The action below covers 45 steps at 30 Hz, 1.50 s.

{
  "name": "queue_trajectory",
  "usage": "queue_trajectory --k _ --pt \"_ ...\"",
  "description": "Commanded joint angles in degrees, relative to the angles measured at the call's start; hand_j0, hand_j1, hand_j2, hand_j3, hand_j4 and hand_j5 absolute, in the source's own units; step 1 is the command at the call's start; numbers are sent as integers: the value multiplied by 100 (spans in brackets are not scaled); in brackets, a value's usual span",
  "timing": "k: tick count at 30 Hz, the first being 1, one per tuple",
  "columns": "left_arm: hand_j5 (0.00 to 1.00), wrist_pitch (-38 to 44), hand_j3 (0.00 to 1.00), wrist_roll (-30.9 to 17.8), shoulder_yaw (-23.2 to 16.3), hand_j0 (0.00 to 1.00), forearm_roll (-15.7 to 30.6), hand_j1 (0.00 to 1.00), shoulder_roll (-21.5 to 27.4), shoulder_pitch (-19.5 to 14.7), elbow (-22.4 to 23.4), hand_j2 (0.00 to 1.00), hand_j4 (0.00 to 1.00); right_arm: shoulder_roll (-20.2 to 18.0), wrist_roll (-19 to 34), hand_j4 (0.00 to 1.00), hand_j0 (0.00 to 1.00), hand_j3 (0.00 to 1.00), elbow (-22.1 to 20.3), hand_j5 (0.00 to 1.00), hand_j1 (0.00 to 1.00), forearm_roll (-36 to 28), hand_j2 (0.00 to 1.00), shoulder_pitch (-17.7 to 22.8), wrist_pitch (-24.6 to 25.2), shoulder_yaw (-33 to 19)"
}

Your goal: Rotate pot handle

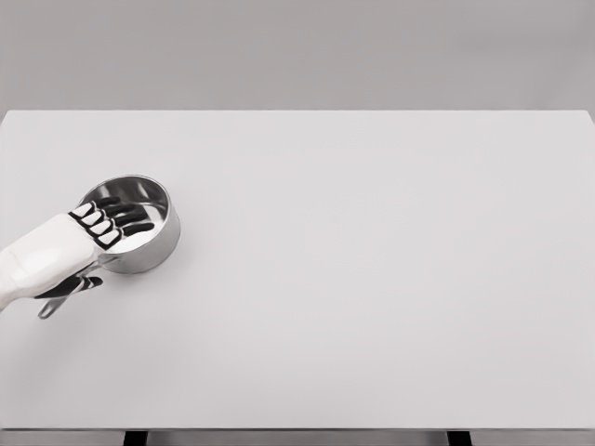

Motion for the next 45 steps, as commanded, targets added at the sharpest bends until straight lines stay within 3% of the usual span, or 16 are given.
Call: queue_trajectory --k 1,23,45 --pt "100 2 100 16 3 100 41 100 10 -9 -1 100 100 0 1 100 100 100 0 100 100 1 100 0 0 0" --pt "100 2 100 16 -322 100 -3 100 19 114 -1 100 100 0 1 100 100 100 0 100 100 1 100 0 0 0" --pt "100 2 100 -28 47 100 -320 100 -16 114 17 100 100 0 1 100 100 100 0 100 100 1 100 0 0 0"
